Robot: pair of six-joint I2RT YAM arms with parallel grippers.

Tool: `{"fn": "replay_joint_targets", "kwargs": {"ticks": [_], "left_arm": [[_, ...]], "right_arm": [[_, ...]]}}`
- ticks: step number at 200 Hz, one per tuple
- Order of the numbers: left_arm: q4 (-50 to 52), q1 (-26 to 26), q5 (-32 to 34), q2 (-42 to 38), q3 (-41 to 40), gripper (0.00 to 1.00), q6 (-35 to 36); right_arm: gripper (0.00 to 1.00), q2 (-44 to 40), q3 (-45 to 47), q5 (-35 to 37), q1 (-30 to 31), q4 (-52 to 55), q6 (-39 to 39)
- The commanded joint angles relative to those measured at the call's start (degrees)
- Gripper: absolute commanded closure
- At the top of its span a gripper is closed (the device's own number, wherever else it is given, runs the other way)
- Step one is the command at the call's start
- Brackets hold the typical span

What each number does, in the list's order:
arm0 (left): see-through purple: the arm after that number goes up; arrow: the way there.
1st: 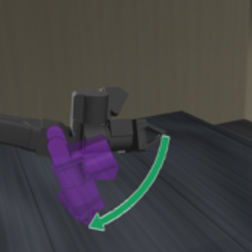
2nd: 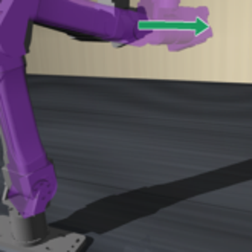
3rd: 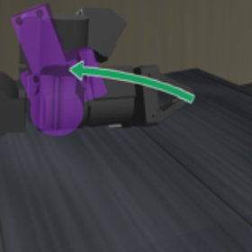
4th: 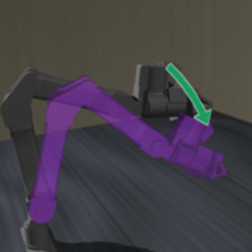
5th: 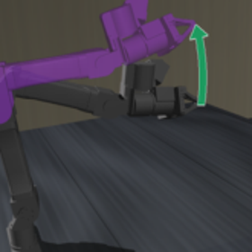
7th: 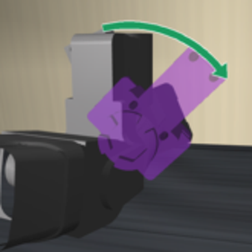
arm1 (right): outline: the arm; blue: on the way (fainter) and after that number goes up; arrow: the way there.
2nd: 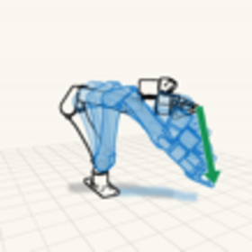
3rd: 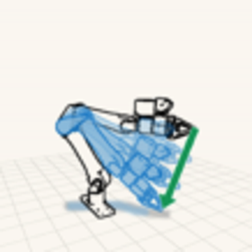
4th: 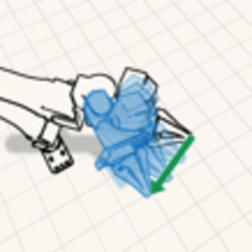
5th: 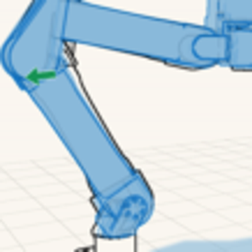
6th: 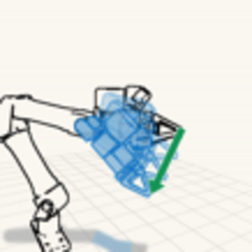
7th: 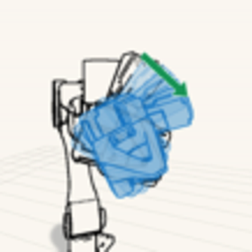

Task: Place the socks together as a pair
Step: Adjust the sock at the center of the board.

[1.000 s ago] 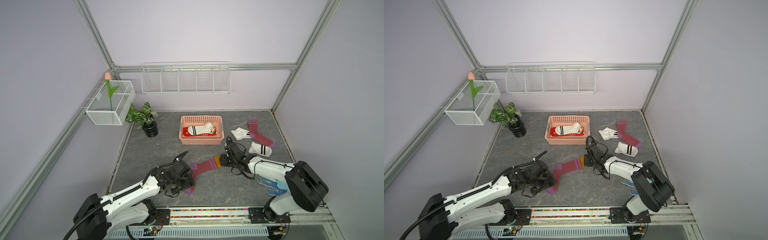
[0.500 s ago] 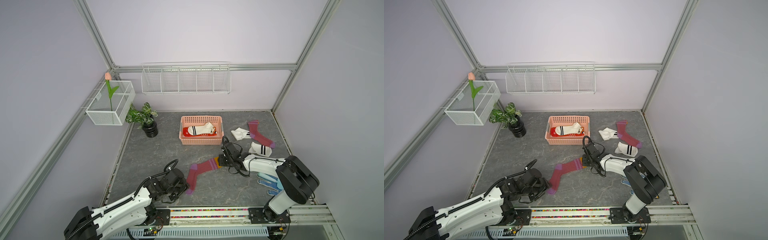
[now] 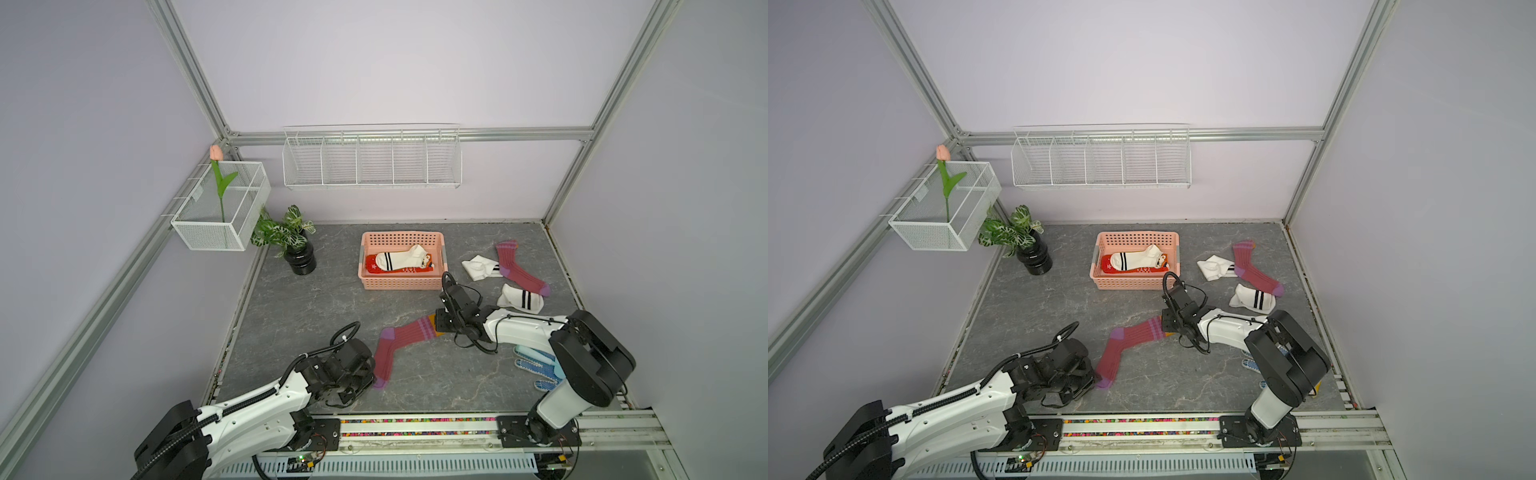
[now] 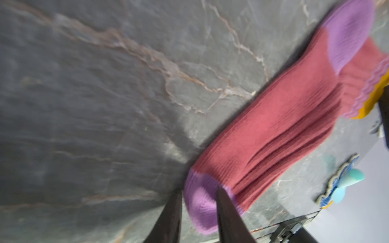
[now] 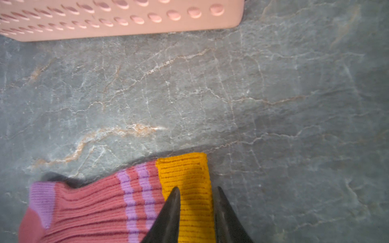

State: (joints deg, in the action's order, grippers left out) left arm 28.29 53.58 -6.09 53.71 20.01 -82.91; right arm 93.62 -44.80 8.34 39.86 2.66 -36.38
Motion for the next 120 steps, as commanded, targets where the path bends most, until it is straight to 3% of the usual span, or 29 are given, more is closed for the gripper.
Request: {"fn": "replay_joint_targets", "kwargs": {"ticks": [1, 62, 120], "left_arm": [[0.3, 0.2, 1.6, 0.5, -0.8, 0.76, 0.1], [1.4, 0.2, 2.5, 3.1, 1.8, 0.82, 3.8], [1.6, 0.2, 1.4, 8.6, 4.7, 0.96, 7.4]], "right_arm": [[0.74, 0.8, -0.3, 0.9, 0.2, -0.4, -0.6], [0.62, -1.6, 0.0, 3.9, 0.2, 1.5, 0.0], [0.62, 2.5, -0.6, 2.5, 1.1, 0.9, -0.6]]}}
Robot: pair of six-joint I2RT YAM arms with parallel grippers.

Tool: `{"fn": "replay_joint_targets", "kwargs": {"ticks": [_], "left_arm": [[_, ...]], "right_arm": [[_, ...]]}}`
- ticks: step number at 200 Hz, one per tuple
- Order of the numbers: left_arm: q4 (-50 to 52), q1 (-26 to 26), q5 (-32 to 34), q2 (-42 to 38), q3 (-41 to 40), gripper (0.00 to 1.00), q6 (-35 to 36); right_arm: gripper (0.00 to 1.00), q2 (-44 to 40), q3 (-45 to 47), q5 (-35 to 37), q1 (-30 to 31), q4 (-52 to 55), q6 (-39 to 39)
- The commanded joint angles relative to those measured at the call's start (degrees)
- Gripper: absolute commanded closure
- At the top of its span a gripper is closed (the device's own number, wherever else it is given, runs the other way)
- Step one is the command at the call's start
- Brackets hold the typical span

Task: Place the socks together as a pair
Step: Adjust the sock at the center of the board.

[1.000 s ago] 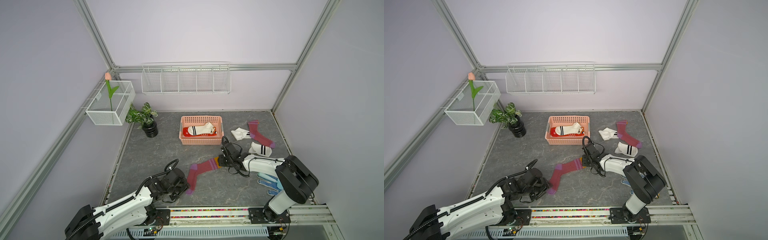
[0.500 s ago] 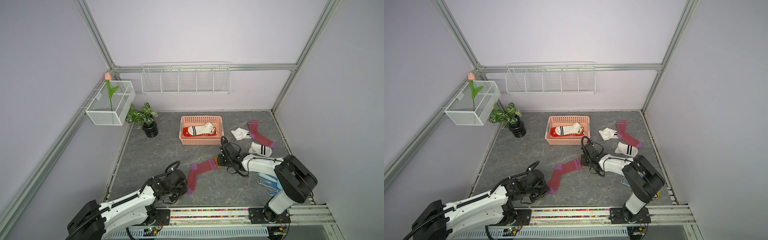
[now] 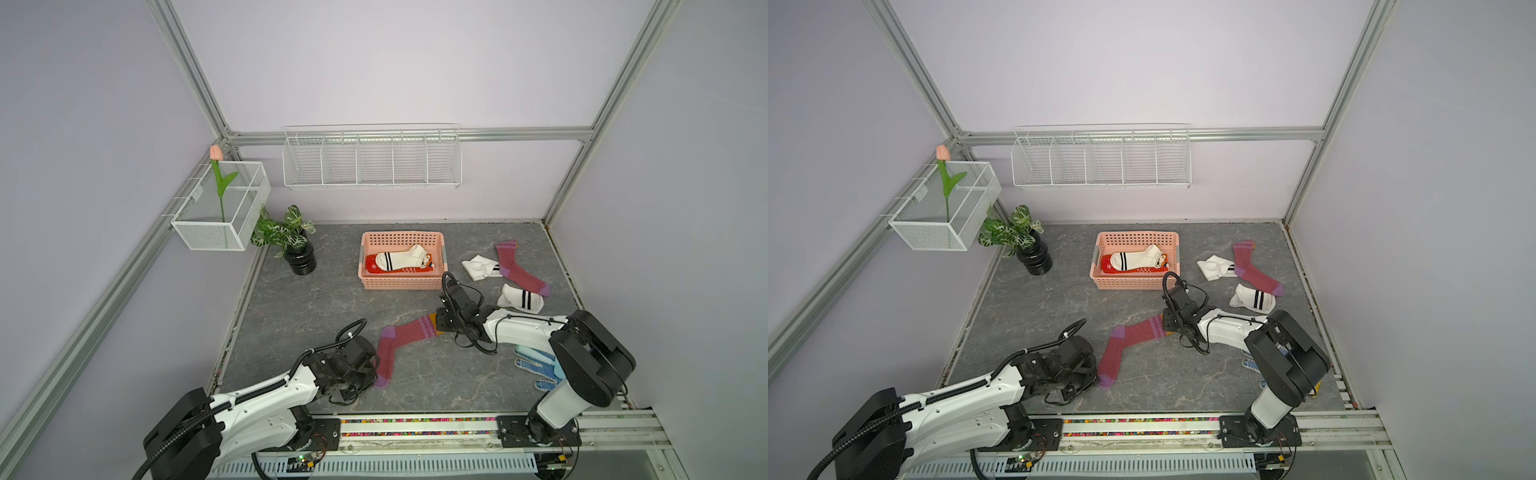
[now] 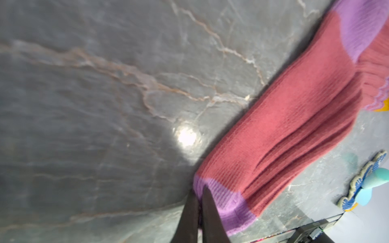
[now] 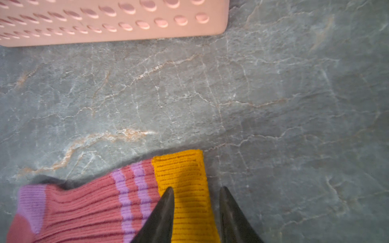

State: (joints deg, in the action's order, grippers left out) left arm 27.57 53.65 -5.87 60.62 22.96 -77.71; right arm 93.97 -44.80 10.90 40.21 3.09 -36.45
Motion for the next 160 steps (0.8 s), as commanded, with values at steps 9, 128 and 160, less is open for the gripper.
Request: {"fn": "replay_joint_targets", "kwargs": {"ticks": [9, 128, 160], "left_arm": [[3.2, 0.1, 1.6, 1.8, 2.4, 0.97, 3.1], [23.4, -5.4, 9.7, 10.3, 25.4, 1.00, 33.8], [27.2, -5.9, 10.3, 18.5, 35.0, 1.00, 40.3]], "right_arm": [[0.63, 2.6, -0.6, 0.1, 0.8, 0.5, -0.8], [0.93, -17.5, 8.5, 7.9, 0.8, 6.2, -2.7], [0.93, -25.3, 14.1, 11.5, 0.8, 9.3, -6.1]]}}
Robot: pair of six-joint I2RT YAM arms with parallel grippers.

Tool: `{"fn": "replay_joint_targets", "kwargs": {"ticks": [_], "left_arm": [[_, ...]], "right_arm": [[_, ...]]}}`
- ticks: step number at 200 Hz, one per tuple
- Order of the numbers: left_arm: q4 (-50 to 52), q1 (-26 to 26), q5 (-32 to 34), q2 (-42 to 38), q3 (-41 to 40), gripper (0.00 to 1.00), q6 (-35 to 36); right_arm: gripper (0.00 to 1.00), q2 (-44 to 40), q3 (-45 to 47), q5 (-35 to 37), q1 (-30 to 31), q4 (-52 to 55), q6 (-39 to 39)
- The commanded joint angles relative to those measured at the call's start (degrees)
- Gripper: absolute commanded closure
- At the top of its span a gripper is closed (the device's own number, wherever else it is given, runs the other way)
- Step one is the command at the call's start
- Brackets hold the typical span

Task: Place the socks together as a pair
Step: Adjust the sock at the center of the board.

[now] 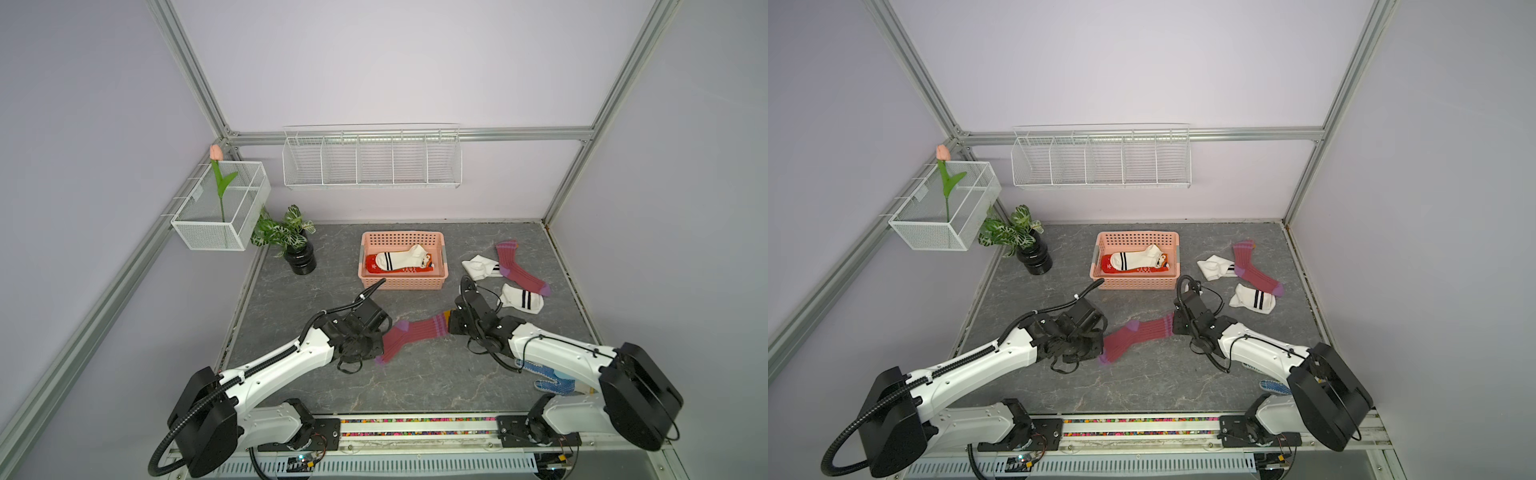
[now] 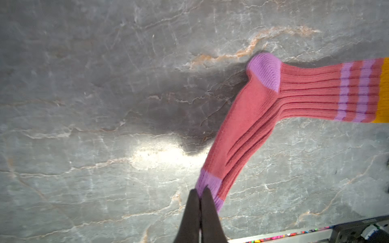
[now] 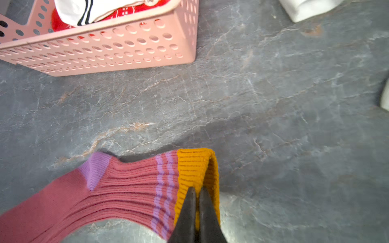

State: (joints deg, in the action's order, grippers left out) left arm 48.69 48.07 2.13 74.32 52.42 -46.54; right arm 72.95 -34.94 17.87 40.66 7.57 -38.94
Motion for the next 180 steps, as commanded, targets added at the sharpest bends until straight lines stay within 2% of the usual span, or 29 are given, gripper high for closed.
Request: {"fn": "replay_joint_targets", "kwargs": {"ticks": [1, 32, 58, 77, 88, 100, 114, 125, 132, 146, 161, 180], "left_arm": [[6.1, -0.4, 2.4, 5.1, 5.6, 1.00, 9.3], [4.2, -1.1, 5.2, 9.1, 6.7, 1.00, 11.0], [3.0, -1.8, 2.8, 10.8, 6.4, 1.00, 10.6], [2.6, -1.9, 3.9, 10.4, 5.4, 1.00, 9.8], [2.2, -1.9, 3.7, 10.2, 4.9, 1.00, 9.6], [2.0, -1.9, 3.9, 9.9, 4.6, 0.99, 9.6], [2.2, -1.9, 4.7, 9.9, 4.3, 0.87, 9.4], [2.8, -2.0, 5.3, 9.9, 4.5, 0.55, 9.1], [3.5, -2.0, 6.5, 9.7, 4.7, 0.43, 8.5], [4.5, -2.2, 9.4, 8.8, 5.1, 0.24, 7.3], [5.5, -3.1, 11.9, 7.4, 6.0, 0.20, 6.0], [4.3, -4.8, 11.1, 5.5, 7.0, 0.20, 5.2]], "right_arm": [[0.93, -4.4, 4.4, 4.6, 0.4, 4.9, -3.7], [0.93, -10.9, 8.3, 6.7, 0.2, 7.0, -5.5], [0.93, -13.0, 8.8, 4.5, 0.3, 7.3, -6.1], [0.92, -13.6, 9.1, 3.3, 0.3, 6.6, -7.4], [0.86, -13.8, 9.4, 3.3, 0.3, 6.2, -7.5], [0.71, -14.0, 9.2, 3.5, 0.3, 6.3, -7.4], [0.56, -14.4, 8.6, 3.9, 0.3, 7.2, -7.1], [0.46, -15.0, 7.7, 5.0, 0.2, 8.7, -6.6], [0.43, -15.3, 6.8, 6.1, 0.1, 10.4, -6.2], [0.41, -16.1, 4.7, 7.8, -1.2, 13.5, -4.8], [0.41, -16.8, 2.2, 7.2, -5.1, 16.2, -2.7], [0.40, -17.1, -0.8, 4.2, -12.2, 17.1, 1.3]]}}
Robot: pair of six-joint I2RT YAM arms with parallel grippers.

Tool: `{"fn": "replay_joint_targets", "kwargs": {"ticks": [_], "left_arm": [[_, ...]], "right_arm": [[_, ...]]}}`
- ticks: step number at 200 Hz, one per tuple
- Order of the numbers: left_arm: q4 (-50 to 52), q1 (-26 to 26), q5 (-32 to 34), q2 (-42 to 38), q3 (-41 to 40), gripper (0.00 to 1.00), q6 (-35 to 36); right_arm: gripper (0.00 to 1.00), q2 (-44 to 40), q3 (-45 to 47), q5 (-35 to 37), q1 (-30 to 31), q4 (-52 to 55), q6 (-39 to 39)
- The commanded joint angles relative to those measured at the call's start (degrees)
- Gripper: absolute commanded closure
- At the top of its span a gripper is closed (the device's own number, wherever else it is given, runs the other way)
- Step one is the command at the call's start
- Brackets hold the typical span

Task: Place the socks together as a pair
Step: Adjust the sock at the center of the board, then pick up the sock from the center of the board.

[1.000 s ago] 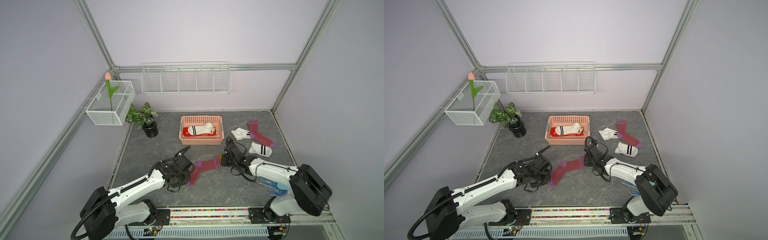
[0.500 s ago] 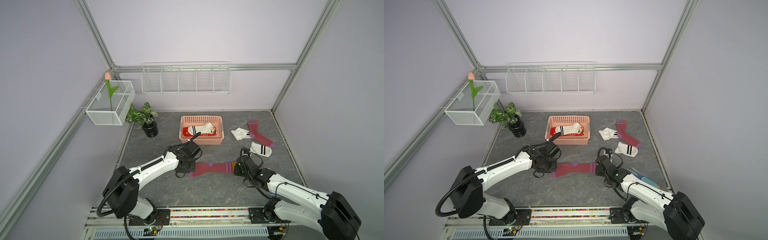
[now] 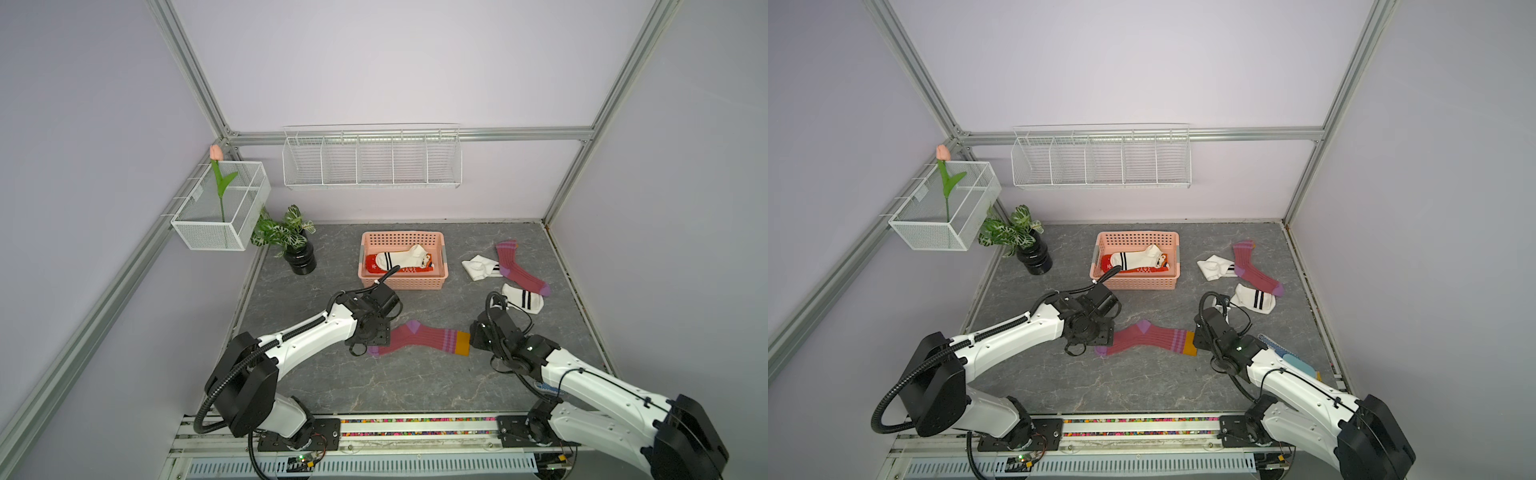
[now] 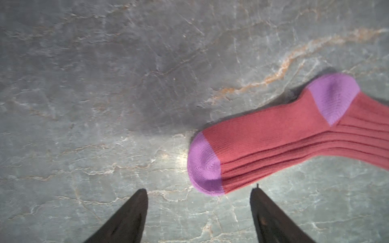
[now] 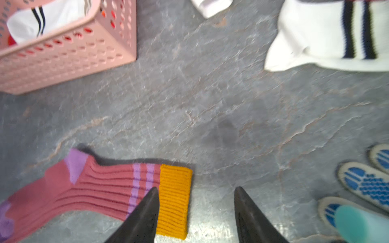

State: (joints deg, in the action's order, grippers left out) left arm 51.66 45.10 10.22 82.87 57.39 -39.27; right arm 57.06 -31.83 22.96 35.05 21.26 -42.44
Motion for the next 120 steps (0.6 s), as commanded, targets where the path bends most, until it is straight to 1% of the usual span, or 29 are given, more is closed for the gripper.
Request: {"fn": "replay_joint_targets", "kwargs": {"ticks": [1, 23, 44, 54, 69, 90, 120], "left_arm": [[1.2, -1.9, 3.0, -3.2, 2.0, 0.20, -2.3], [-2.1, -3.1, 1.3, -5.1, 2.6, 0.20, -2.8], [-6.2, -4.6, -1.3, -6.6, 2.1, 0.21, -3.8], [-8.3, -5.7, -3.1, -7.4, 1.5, 0.21, -4.0], [-11.0, -7.8, -5.9, -8.2, 0.5, 0.21, -4.7], [-13.0, -10.4, -8.3, -9.0, -0.5, 0.22, -4.5], [-13.5, -11.8, -9.5, -8.9, -1.1, 0.22, -3.1]], "right_arm": [[0.40, -1.2, -4.1, -0.9, -7.0, 3.3, 5.0], [0.34, 0.9, -8.8, -2.7, -14.3, 2.1, 9.5], [0.34, 7.9, -15.5, -9.6, -22.5, 0.4, 11.7], [0.33, 12.0, -19.7, -11.4, -25.7, -0.3, 12.4], [0.33, 18.9, -26.2, -12.1, -28.1, -1.2, 12.8], [0.34, 31.0, -36.5, -12.1, -29.8, -1.4, 14.2], [0.36, 47.0, -51.5, -12.0, -31.2, 1.1, 15.8]]}}
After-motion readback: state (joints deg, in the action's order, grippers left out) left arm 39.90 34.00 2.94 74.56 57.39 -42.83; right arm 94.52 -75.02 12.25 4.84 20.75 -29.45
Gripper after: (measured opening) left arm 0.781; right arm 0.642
